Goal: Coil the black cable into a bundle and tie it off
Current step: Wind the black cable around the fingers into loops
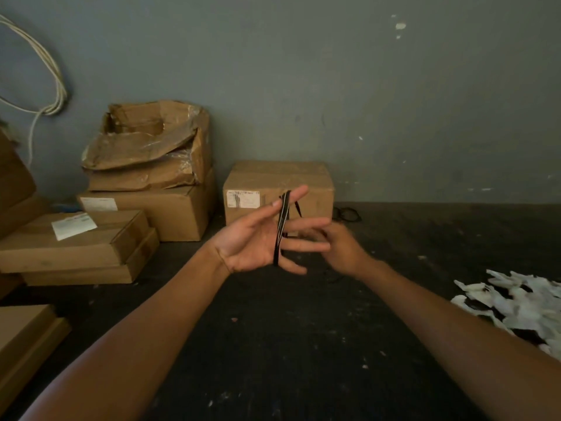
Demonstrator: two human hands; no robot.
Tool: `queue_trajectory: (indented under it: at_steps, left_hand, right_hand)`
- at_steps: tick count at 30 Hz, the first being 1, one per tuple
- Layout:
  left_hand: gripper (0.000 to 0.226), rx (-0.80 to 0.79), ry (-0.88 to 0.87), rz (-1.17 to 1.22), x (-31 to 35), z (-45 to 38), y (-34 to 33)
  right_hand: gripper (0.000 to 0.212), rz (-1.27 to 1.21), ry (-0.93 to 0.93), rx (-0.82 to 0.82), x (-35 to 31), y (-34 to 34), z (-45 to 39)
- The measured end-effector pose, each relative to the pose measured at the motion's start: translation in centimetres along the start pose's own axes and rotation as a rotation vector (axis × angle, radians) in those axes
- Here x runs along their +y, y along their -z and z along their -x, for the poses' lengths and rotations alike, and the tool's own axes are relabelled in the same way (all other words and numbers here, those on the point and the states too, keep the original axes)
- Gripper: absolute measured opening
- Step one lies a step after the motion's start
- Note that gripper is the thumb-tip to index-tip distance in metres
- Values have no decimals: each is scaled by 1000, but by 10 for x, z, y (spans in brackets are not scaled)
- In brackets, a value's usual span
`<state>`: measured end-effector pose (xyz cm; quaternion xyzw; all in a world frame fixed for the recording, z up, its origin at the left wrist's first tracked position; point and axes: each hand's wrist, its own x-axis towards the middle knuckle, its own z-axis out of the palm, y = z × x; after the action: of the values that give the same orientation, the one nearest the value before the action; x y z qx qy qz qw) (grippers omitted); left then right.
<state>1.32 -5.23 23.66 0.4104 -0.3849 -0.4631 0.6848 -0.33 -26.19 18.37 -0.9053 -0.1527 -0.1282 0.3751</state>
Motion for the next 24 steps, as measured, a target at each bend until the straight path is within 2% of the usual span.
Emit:
queue_trajectory:
  at_steps: [6, 9, 17, 24]
  left_hand:
    - [45, 131, -74, 7, 12, -5, 12]
    - [45, 228, -122, 27, 10, -3, 23]
    - [45, 437, -216, 65, -2, -3, 33]
    - [39, 538, -131, -23, -14, 1, 37]
  right_hand:
    - [20, 22, -73, -414, -20, -51, 41]
    - [22, 17, -64, -515, -37, -55, 47]
    - [25, 214, 79, -490, -63, -35, 42]
    - [16, 386, 174, -354, -86, 7, 24]
